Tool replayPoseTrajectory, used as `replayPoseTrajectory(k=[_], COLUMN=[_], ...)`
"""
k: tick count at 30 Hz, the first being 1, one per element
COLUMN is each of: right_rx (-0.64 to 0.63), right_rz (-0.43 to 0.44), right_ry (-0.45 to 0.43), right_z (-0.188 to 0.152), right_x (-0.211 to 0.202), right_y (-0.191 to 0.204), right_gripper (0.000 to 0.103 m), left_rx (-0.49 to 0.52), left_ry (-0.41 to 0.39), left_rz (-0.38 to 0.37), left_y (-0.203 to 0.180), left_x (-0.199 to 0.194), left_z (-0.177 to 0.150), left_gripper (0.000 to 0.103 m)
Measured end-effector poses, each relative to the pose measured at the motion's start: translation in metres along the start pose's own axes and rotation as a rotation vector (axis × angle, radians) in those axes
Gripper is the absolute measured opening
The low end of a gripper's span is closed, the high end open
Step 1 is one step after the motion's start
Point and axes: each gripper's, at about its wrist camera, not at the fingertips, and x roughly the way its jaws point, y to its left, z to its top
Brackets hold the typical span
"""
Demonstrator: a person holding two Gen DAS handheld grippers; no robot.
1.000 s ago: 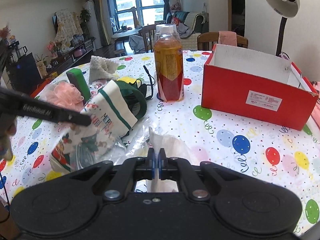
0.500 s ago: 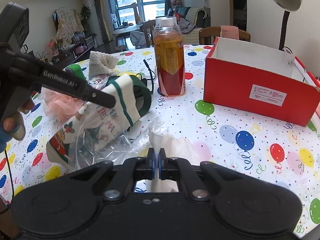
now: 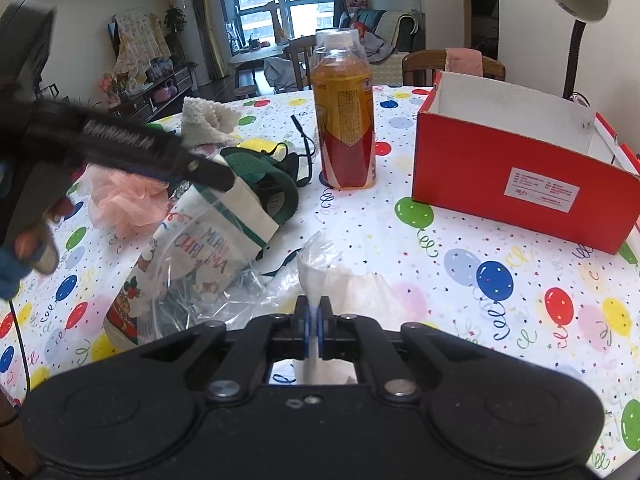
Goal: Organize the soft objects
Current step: 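Lift the rolled cloth bag with the left gripper while the right gripper lifts the tissue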
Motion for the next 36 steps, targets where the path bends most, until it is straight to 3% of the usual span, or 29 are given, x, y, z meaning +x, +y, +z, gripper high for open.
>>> replayPoseTrajectory(k=[6,14,20,27,29,31,33,36], right_rx=[0.007,0.022,0.011,0.005,0.003,0.002,0.005,0.013], right_rz=[-0.003,-0.022,-0.017,-0.019,-0.020,-0.021,-0.026,-0.033], right_ry=[-0.003,-0.005,0.004,0.014,0.014,0.012,0.010,0.001], right_z=[-0.001,-0.003,-0.003,-0.005,-0.005,-0.005,-0.005,-0.003], right_x=[-0.002,-0.007,-0.006,-0.005,-0.005,-0.006,-0.007,-0.010], right_y=[-0.001,-0.007,-0.001,0.004,0.005,0.005,0.004,0.000], right_gripper=[0.003,0.003,0.004,0.004,0.004,0.004,0.004,0.004], left_rx=[0.003,0.051,0.163,0.243,0.245,0.240,0.232,0.227], left_ry=[-0.012,0.010,0.063,0.046,0.053,0.064,0.067,0.046], left_rz=[-0.006,0.003,0.031,0.076,0.086,0.093,0.102,0.125], left_y=[0.003,0.033,0.017,-0.010,-0.012,-0.012,-0.009,-0.006], left_x=[-0.014,-0.057,-0.035,0.003,0.008,0.011,0.012,0.005], left_z=[-0.003,-0.054,-0.082,-0.074,-0.071,-0.070,-0.070,-0.070], left_gripper=[0.073,0.073,0.073,0.073,0.061,0.039,0.033,0.014])
